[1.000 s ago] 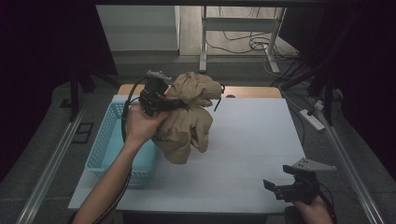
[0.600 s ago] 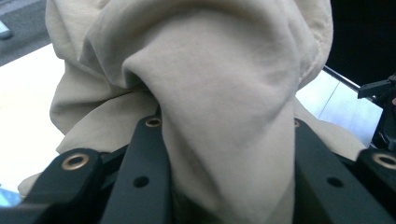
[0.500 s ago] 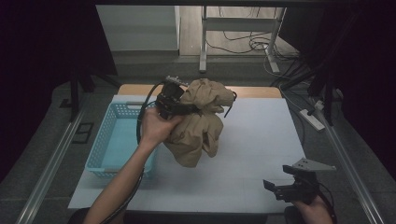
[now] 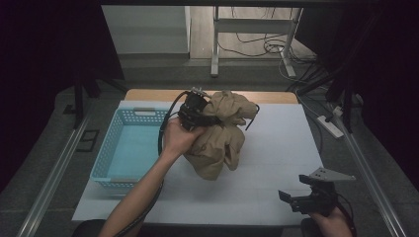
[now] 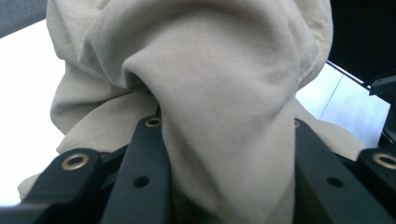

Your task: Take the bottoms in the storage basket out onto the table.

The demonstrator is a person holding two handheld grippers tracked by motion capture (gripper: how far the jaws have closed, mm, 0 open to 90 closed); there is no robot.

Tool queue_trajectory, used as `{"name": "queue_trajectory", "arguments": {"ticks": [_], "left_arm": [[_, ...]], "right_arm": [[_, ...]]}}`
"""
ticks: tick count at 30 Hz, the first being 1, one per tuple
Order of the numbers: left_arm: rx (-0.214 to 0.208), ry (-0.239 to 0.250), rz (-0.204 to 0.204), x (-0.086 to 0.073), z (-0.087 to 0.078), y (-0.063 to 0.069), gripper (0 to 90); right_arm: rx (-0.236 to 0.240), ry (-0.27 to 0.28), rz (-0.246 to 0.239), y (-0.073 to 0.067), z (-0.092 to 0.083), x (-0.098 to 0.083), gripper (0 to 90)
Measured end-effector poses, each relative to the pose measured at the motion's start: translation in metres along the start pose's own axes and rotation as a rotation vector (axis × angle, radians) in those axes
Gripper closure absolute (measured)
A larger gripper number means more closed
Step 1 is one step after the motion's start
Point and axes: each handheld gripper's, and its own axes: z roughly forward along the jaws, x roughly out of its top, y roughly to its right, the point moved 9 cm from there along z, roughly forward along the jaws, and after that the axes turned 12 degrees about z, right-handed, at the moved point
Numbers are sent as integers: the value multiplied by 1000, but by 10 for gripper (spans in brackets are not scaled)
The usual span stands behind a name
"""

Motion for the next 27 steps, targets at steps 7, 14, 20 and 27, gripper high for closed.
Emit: {"name": "queue_trajectory", "arguments": {"ticks": [7, 14, 20, 27], "left_arm": [[-1, -15, -2, -5, 16, 0, 703], [-9, -40, -6, -15, 33, 1, 702], [6, -68, -18, -27, 47, -4, 701], [1, -95, -54, -42, 63, -12, 699]], "right_arm": [[0, -4, -2, 0, 0, 0, 3], [2, -4, -2, 0, 0, 0, 3], [2, -5, -4, -1, 0, 0, 3], [2, -6, -5, -1, 0, -1, 3]]}}
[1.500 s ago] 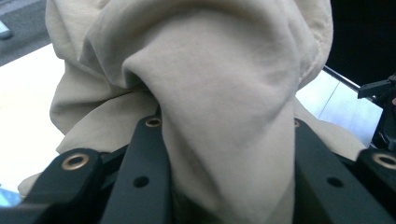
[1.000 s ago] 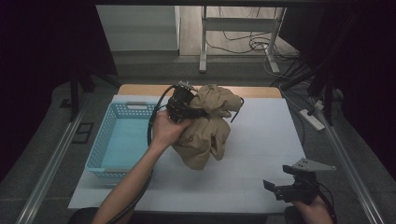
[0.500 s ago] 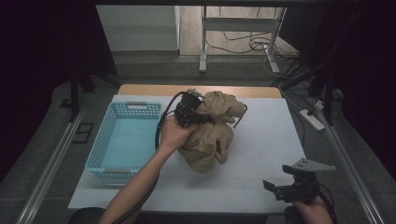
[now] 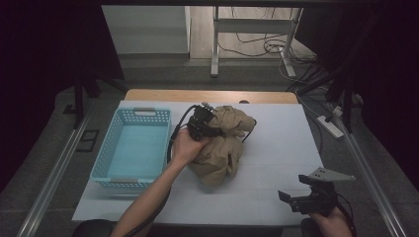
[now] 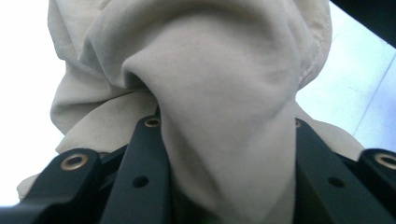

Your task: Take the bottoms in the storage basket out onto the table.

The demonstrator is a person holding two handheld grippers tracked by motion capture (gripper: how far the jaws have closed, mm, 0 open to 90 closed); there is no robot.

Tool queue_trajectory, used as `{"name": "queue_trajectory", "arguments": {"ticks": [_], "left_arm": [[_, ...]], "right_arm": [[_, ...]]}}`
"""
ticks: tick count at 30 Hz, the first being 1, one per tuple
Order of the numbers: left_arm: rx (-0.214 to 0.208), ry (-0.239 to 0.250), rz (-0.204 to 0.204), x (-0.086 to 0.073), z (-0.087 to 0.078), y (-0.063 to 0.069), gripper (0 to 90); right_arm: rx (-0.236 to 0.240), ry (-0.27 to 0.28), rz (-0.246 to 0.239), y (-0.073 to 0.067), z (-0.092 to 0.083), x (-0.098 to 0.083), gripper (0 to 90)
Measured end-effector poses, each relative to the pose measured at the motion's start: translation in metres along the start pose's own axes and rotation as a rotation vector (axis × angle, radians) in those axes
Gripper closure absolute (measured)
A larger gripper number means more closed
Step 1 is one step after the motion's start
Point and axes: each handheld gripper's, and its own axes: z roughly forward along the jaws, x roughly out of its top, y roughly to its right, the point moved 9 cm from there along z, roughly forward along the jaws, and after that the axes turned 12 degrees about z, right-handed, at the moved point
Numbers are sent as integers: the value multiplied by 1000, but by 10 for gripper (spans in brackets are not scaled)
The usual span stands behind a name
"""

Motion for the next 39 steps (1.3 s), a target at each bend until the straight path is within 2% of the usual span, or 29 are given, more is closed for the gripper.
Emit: {"name": "queue_trajectory", "arguments": {"ticks": [10, 18, 26, 34, 37, 39], "left_arm": [[11, -34, -9, -12, 17, -3, 691], [18, -71, 12, -21, 33, 2, 677], [29, -115, 65, -33, 51, 5, 650], [30, -130, 83, -38, 58, 5, 622], [41, -131, 123, -40, 61, 4, 602], [38, -138, 122, -42, 63, 4, 581]], "right_arm": [[2, 0, 3, 0, 0, 0, 3], [2, 1, 0, 0, 0, 0, 3], [4, 1, 3, 0, 0, 0, 3], [5, 0, 3, 0, 0, 0, 3], [5, -1, 4, 0, 0, 0, 3], [6, -1, 4, 0, 0, 0, 3]]}}
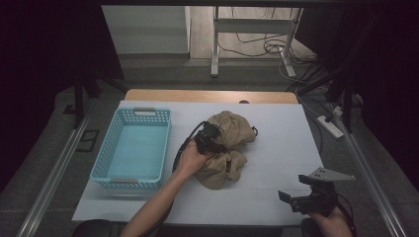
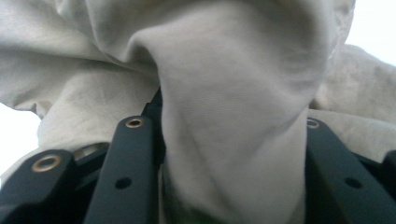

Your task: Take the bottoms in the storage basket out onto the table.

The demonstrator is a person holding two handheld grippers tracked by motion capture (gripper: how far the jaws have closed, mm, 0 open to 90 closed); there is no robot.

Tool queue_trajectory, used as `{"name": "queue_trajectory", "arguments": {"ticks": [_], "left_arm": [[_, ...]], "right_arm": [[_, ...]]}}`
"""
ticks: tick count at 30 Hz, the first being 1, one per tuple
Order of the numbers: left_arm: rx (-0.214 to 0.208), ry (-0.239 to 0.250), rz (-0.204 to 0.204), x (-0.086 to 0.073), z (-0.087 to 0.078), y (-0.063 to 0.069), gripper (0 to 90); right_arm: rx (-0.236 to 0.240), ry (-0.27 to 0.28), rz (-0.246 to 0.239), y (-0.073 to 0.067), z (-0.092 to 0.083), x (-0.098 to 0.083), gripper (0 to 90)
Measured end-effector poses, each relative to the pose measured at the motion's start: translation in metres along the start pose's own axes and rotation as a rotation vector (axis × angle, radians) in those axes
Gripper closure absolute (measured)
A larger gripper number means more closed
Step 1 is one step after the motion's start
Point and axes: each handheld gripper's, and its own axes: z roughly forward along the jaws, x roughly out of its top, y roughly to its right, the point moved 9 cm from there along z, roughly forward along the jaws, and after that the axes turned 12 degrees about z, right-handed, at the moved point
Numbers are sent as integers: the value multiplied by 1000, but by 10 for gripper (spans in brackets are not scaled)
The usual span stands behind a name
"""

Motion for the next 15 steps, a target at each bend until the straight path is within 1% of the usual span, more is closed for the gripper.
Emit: {"name": "queue_trajectory", "arguments": {"ticks": [2, 4, 8, 13, 15], "left_arm": [[-7, -7, 1, -2, 2, 0, 555], [-22, -10, -10, -4, 5, 0, 528], [-35, -9, -27, -6, 7, 0, 467], [-41, -5, -29, -7, 7, 0, 387], [-57, 1, -30, -6, 7, 1, 354]], "right_arm": [[0, 0, 1, 0, 0, 0, 3], [0, -1, 0, 0, 0, 0, 3], [5, -2, 1, 0, 0, 0, 3], [6, -2, 3, 0, 0, 0, 3], [6, -2, 2, 0, 0, 0, 3]]}}
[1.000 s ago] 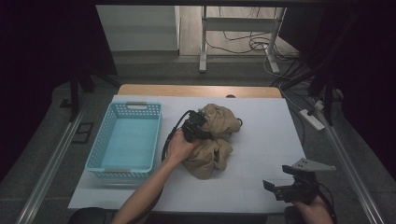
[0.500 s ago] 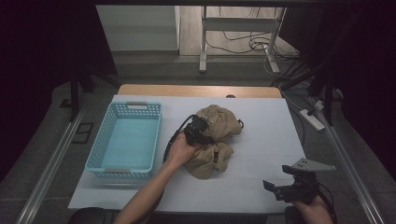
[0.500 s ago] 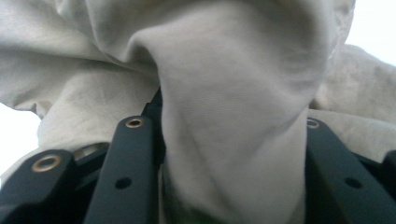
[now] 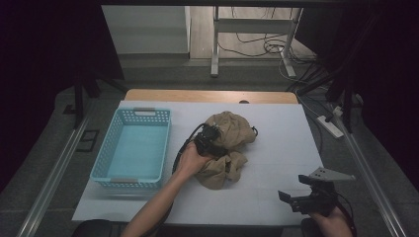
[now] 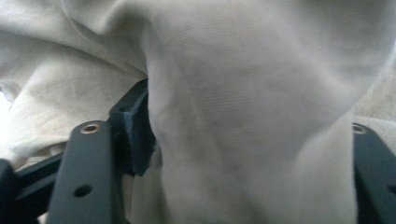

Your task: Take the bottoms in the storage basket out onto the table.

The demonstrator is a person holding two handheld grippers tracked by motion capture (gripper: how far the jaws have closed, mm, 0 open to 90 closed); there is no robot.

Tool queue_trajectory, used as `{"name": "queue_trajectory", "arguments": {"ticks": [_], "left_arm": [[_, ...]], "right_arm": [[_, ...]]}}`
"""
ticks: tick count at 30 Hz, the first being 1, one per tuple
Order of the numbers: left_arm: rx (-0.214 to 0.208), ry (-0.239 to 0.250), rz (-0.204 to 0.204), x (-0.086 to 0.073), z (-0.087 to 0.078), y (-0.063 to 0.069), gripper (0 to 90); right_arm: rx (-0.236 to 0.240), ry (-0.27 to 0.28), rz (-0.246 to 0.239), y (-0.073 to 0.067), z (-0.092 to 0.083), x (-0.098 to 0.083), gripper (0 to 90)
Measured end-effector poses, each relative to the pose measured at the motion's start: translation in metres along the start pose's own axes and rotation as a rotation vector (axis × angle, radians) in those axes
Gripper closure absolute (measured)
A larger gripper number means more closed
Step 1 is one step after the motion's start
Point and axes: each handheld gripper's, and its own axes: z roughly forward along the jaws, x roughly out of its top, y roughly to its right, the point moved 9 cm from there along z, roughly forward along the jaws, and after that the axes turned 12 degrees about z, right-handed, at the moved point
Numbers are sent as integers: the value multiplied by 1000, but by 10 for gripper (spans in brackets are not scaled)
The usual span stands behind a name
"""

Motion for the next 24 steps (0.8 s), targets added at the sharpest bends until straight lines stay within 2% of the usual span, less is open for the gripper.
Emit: {"name": "queue_trajectory", "arguments": {"ticks": [4, 10, 24], "left_arm": [[-25, 17, 6, 1, -2, 2, 275], [-34, 18, 0, 1, -5, 4, 222], [-41, 46, 23, 4, -9, 10, 85]], "right_arm": [[0, 0, 1, 0, 0, 0, 3], [1, -1, 0, 0, 0, 0, 3], [2, -3, 5, 0, 0, 0, 3]]}}
